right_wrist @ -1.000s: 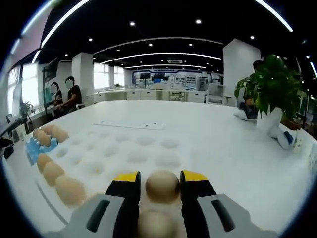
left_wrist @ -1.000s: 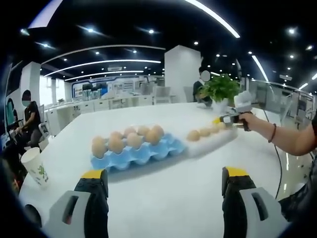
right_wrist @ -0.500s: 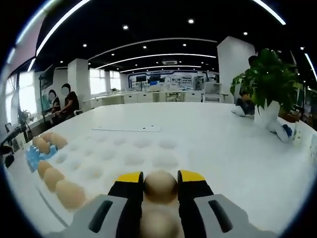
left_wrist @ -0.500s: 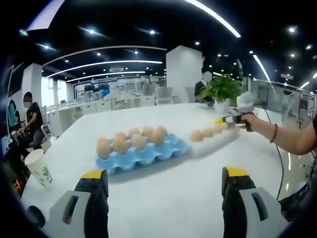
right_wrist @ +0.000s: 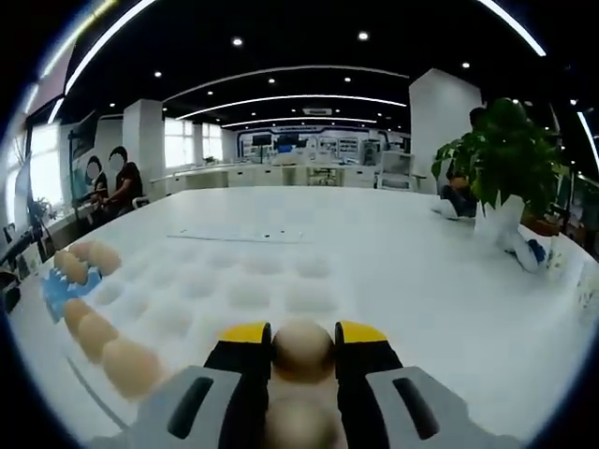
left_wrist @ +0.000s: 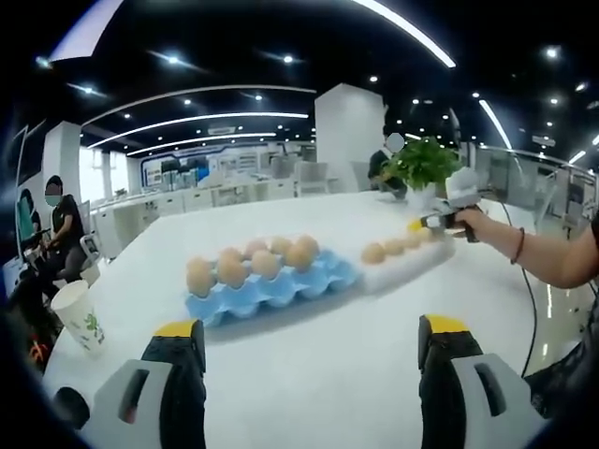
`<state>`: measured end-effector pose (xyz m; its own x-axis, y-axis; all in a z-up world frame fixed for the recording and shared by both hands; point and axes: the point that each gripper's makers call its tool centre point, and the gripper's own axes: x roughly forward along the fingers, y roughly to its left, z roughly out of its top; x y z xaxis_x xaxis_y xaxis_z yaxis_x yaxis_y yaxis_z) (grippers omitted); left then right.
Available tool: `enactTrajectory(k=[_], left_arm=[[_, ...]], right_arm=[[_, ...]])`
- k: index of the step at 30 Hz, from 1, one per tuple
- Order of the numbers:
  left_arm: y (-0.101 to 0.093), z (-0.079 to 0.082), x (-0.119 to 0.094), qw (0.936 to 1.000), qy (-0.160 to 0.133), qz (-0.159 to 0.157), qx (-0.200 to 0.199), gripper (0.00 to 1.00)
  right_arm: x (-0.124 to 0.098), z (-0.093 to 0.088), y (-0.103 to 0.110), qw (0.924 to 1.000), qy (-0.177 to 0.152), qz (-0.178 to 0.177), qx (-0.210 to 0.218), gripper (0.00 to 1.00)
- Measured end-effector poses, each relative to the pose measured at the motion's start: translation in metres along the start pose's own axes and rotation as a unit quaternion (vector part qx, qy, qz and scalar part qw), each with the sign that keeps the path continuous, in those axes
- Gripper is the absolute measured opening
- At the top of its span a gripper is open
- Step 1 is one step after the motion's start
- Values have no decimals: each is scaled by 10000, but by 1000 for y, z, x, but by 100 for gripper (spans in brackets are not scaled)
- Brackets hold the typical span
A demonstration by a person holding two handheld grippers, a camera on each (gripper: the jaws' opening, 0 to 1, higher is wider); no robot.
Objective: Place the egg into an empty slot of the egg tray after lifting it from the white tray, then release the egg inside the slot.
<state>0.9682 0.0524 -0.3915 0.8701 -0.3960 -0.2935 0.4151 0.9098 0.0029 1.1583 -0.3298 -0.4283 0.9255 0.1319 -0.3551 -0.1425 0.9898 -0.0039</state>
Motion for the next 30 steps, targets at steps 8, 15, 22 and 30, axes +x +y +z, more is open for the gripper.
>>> enactTrajectory(k=[8, 15, 22, 30], left_arm=[[-1, 0, -1, 10000, -5, 12, -10, 96], [-2, 1, 0, 10000, -29, 17, -27, 96], [-2, 4, 0, 10000, -53, -1, 2, 96], [-2, 2, 0, 10000, -28, 1, 5, 96]], right_arm=[[-6, 14, 0, 9993, -373, -62, 46, 27], [-11, 31, 8, 9985, -544, -43, -97, 27], [-11, 33, 11, 9985, -538, 5, 1, 27], [-10, 33, 20, 9984, -558, 131, 32, 27]])
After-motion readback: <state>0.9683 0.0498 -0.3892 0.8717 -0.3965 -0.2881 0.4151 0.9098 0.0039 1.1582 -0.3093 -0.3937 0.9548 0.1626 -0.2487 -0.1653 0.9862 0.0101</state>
